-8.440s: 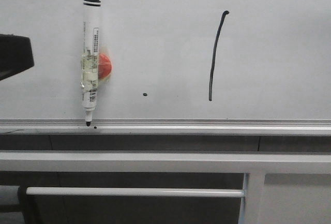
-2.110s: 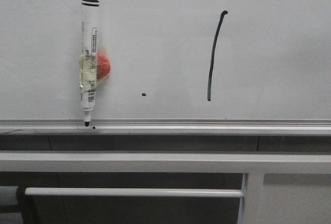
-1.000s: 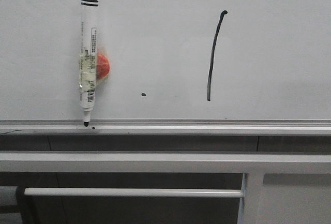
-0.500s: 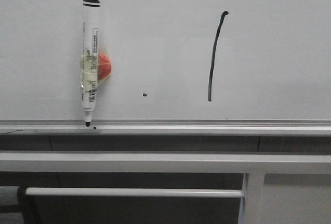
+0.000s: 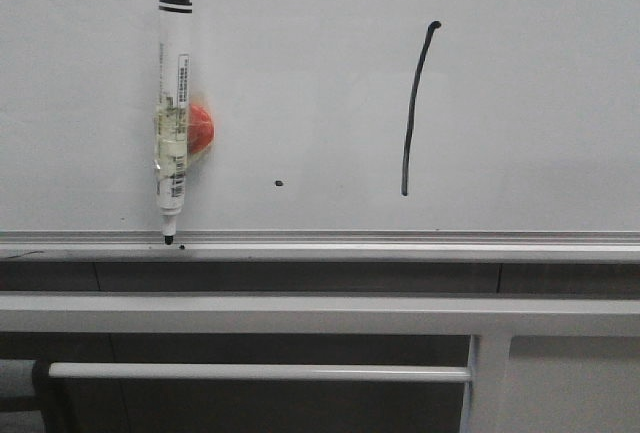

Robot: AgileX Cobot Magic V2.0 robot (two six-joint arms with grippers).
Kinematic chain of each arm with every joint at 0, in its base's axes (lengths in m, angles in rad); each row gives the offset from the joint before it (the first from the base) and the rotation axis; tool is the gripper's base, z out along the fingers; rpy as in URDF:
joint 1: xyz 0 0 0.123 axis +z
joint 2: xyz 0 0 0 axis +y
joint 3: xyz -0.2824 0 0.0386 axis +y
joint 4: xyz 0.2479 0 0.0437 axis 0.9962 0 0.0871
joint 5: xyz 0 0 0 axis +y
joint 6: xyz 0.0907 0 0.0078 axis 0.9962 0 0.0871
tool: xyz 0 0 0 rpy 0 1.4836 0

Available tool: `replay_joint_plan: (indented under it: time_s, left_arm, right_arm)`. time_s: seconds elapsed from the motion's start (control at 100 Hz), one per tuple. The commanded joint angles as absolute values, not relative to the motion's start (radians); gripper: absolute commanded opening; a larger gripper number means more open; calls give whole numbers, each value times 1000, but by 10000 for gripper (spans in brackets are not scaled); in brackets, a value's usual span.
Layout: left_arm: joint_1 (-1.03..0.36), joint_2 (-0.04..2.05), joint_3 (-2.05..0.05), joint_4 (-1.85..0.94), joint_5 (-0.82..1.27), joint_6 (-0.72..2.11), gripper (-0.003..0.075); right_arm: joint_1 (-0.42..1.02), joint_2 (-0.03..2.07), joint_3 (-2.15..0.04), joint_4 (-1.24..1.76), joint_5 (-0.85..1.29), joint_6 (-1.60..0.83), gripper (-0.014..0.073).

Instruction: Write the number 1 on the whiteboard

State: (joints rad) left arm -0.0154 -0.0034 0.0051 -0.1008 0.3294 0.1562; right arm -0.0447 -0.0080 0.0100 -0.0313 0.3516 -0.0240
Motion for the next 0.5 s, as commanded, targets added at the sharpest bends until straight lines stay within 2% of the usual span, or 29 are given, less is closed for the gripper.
replay_joint_plan:
  time_s: [0.0,0.49]
  left_arm:
    - [-14,-27,12,-104,258,144,-20]
    - [-14,-27,12,-104,258,144,-20]
  right_arm:
    - [-44,-25,40,-26,333,-20,-64]
    - [-44,-25,40,-25,328,-20,-64]
